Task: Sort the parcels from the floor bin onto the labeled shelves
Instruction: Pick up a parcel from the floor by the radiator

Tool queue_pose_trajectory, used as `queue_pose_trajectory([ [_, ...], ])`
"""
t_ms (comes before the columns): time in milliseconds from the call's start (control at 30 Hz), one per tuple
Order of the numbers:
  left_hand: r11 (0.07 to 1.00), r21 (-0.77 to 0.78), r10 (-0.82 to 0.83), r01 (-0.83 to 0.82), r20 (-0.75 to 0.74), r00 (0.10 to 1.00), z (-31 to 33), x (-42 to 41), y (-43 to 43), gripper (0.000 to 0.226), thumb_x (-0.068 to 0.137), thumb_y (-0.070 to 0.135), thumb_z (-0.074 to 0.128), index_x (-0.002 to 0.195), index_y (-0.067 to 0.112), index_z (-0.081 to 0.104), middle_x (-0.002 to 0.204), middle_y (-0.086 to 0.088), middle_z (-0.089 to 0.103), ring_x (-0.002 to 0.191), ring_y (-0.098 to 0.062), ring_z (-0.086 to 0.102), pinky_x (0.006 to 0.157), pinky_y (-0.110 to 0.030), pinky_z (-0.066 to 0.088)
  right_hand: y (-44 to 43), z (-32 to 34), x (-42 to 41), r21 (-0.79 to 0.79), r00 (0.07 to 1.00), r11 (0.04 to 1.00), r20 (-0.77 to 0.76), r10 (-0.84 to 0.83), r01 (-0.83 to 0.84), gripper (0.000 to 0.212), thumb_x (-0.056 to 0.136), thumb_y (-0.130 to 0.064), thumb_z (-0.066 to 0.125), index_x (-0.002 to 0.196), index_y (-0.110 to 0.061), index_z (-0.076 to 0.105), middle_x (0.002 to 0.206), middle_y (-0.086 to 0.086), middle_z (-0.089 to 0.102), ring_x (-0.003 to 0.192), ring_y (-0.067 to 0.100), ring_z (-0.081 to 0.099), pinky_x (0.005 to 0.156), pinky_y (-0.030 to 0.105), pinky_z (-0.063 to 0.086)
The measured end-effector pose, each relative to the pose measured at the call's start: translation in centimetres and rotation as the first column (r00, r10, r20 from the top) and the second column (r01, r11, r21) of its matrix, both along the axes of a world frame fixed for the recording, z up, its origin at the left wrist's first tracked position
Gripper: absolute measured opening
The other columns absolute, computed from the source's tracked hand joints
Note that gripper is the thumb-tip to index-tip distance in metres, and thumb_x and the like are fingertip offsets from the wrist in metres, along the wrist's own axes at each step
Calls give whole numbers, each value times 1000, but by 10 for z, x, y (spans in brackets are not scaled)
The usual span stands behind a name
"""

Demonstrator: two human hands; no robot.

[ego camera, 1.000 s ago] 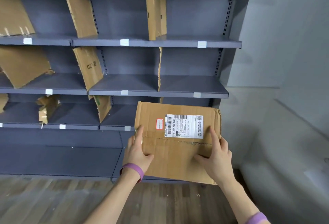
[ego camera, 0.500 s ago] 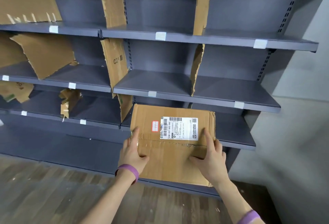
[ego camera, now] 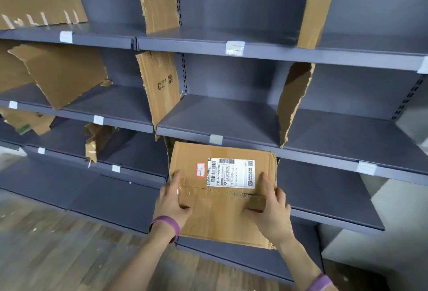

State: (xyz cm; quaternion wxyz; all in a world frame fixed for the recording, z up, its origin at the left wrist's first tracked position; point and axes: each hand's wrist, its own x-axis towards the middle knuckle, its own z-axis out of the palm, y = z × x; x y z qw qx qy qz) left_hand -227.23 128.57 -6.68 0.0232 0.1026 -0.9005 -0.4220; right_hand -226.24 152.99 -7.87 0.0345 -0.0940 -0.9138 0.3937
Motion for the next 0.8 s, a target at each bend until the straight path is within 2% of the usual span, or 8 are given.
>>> queue_pose_trajectory([
  [200, 994, -6, -106, 106, 24, 994, -15, -46, -15, 98, 74, 5, 64, 144, 49, 12, 142, 1, 34, 115, -24, 53, 88, -31, 48, -16, -10, -27, 36, 995, 995, 47, -93, 91, 98, 76, -40, 74, 143, -54, 4, 145, 2, 27, 129, 38, 33, 102, 50, 33],
  [467, 970, -20, -241, 242, 38, 970, -17, -66, -44, 96, 75, 8, 64, 146, 45, 11, 149, 2, 29, 119, -28, 51, 92, -36, 50, -51, -2, -20, 83, 981, 980, 62, -187, 181, 98, 77, -37, 76, 148, -45, 10, 147, 7, 30, 132, 38, 33, 109, 49, 26],
  [533, 968, -30, -251, 250, -5, 968, -7, -61, -59, 98, 75, 11, 66, 146, 47, 10, 149, 4, 29, 122, -26, 49, 93, -38, 50, -59, 10, -12, 96, 985, 981, 20, -173, 170, 97, 76, -36, 77, 147, -47, 11, 144, 6, 33, 131, 34, 34, 110, 50, 25],
  [633, 970, -48, -244, 240, -145, 959, 19, -53, -82, 98, 71, 18, 70, 141, 53, 12, 136, 5, 38, 117, -21, 50, 92, -39, 49, -66, 38, -3, 62, 984, 983, -59, -170, 173, 99, 73, -36, 80, 141, -57, 11, 141, 1, 34, 127, 33, 37, 109, 51, 33],
  [700, 971, -45, -237, 233, -198, 951, 39, -55, -88, 97, 70, 19, 70, 140, 55, 13, 129, 5, 40, 112, -20, 49, 90, -38, 49, -69, 58, -6, 68, 980, 983, -121, -160, 169, 100, 73, -35, 81, 142, -57, 12, 139, -1, 34, 125, 29, 37, 110, 46, 30],
  [800, 976, -51, -217, 211, -245, 945, 67, -67, -87, 94, 73, 16, 70, 143, 48, 16, 129, 1, 41, 115, -24, 48, 93, -40, 47, -77, 85, -20, 82, 974, 980, -153, -167, 181, 98, 76, -34, 79, 145, -53, 12, 143, 3, 32, 124, 32, 36, 110, 46, 27],
])
